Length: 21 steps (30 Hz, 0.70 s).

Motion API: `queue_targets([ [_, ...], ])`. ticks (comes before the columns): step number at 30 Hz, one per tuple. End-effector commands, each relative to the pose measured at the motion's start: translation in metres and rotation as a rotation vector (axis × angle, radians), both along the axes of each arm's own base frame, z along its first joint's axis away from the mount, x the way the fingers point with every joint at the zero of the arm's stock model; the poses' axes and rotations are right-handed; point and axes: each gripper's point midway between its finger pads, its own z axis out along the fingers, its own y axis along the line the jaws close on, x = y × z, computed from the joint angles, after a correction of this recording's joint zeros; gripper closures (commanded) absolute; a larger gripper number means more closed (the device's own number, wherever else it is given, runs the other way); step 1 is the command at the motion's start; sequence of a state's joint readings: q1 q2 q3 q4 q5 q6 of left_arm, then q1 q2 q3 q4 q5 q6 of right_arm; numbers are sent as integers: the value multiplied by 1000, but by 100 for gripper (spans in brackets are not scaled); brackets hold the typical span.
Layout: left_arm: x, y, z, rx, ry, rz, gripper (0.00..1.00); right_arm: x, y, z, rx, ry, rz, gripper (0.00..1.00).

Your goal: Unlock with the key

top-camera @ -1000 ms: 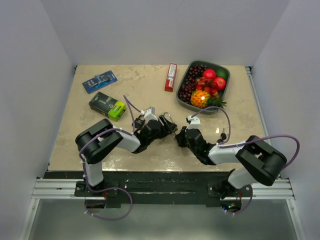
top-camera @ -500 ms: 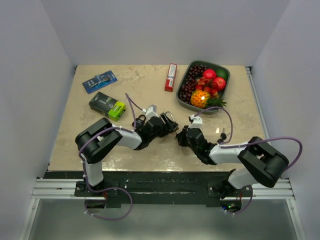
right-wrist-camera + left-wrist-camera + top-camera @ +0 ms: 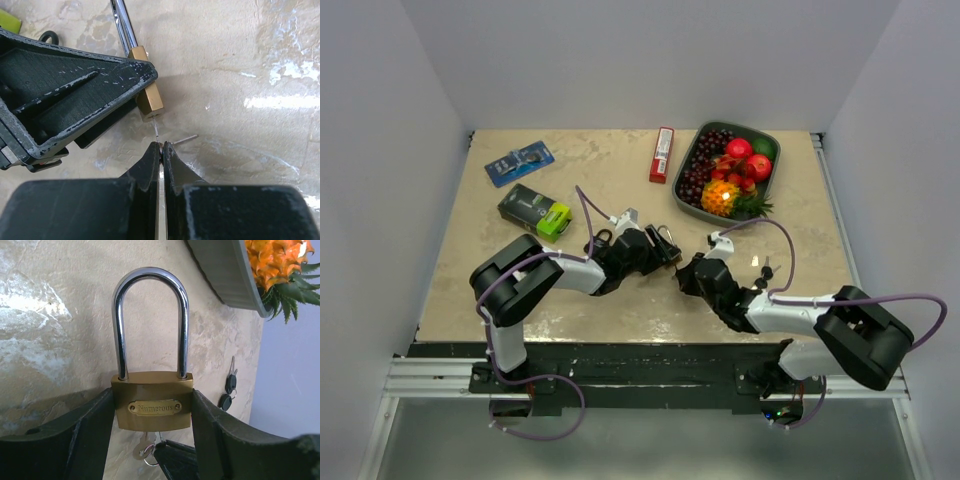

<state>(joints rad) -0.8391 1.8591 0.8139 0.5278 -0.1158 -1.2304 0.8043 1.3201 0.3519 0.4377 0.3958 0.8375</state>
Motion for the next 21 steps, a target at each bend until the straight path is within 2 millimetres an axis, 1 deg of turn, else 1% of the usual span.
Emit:
queue_targets([
  [1, -21, 5, -19, 69, 69, -67, 100, 25, -13, 35, 90, -124, -179, 100],
  [2, -20, 4, -17, 61, 63, -68, 100, 23, -13, 32, 86, -116, -177, 100],
  [3, -21, 6, -19, 64, 67, -66, 100, 21, -14, 28, 86, -104, -180, 100],
  [10, -18, 10, -18, 56, 64, -58, 100, 12, -19, 17, 87, -64, -185, 100],
  [13, -16, 10, -17, 55, 59, -55, 100, 7, -23, 9, 68, -39, -189, 100],
  [18, -10, 11, -13, 55, 49, -47, 100, -5, -28, -12, 28, 22, -189, 100],
  [21, -5, 12, -8, 51, 38, -42, 100, -11, -30, -18, 16, 40, -189, 100],
])
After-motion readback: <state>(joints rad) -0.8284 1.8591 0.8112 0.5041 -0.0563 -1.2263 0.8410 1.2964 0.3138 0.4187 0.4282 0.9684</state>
